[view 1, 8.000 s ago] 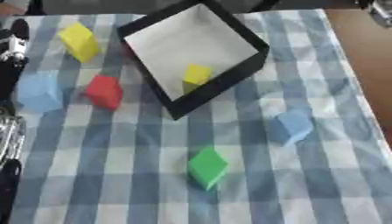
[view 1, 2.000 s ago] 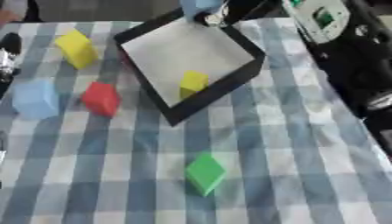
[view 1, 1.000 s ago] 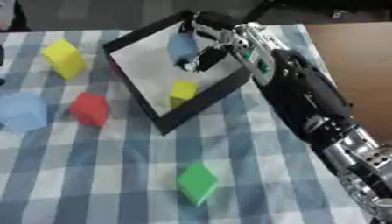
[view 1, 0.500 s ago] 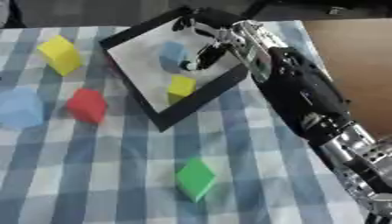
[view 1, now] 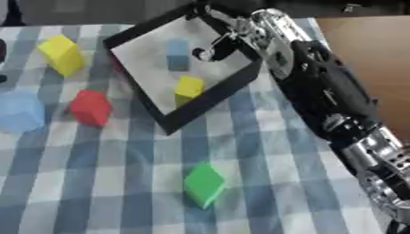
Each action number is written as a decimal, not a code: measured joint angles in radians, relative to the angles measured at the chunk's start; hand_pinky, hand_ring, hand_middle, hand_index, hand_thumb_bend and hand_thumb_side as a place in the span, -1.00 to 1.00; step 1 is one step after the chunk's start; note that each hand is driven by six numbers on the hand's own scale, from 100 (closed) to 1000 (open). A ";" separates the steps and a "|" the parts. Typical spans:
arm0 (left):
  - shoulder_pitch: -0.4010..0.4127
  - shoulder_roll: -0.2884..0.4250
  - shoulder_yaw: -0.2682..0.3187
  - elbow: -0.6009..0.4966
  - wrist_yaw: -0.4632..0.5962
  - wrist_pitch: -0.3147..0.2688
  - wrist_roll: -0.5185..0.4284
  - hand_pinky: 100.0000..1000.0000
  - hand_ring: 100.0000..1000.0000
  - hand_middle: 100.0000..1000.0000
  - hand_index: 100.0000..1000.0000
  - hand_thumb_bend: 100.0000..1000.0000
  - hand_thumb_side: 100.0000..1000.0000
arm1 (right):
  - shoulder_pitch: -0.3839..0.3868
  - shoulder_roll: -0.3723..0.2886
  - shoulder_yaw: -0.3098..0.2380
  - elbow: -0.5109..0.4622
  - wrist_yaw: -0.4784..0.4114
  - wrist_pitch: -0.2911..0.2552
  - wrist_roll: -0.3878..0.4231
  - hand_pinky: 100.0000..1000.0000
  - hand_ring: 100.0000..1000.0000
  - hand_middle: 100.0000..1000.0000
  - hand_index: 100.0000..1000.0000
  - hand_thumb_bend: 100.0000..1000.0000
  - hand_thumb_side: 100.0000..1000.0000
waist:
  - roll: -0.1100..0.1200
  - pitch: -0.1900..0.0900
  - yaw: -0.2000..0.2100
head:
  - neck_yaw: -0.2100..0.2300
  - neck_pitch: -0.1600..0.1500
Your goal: Pick up objects on the table and place them in the box.
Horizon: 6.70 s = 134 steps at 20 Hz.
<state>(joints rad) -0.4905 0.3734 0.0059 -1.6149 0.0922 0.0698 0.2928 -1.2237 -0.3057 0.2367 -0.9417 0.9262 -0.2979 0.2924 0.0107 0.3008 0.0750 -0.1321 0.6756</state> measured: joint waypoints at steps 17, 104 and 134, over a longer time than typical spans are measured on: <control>0.041 0.041 0.024 0.019 -0.004 0.000 0.026 0.05 0.33 0.24 0.49 0.12 -0.11 | 0.141 -0.341 0.284 -0.456 -0.277 -0.265 -0.107 0.72 0.60 0.45 0.63 -0.48 -0.49 | 0.000 -0.001 -0.041 | 0.072 0.018; 0.058 0.066 0.011 0.024 -0.014 0.010 0.025 0.04 0.35 0.24 0.48 0.12 -0.12 | 0.537 -0.180 0.383 -0.803 -0.232 0.039 0.351 0.72 0.60 0.47 0.58 -0.32 -0.18 | -0.017 -0.004 -0.044 | 0.077 0.087; 0.058 0.066 0.011 0.018 -0.013 0.013 0.023 0.05 0.35 0.24 0.48 0.12 -0.12 | 0.555 -0.160 0.384 -0.777 -0.286 0.034 0.279 0.65 0.37 -0.02 0.13 -0.86 -0.36 | -0.016 -0.005 -0.049 | 0.078 0.087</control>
<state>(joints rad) -0.4329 0.4392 0.0170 -1.5966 0.0793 0.0825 0.3160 -0.6688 -0.4660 0.6209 -1.7188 0.6399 -0.2640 0.5714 -0.0056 0.2962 0.0260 -0.0538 0.7631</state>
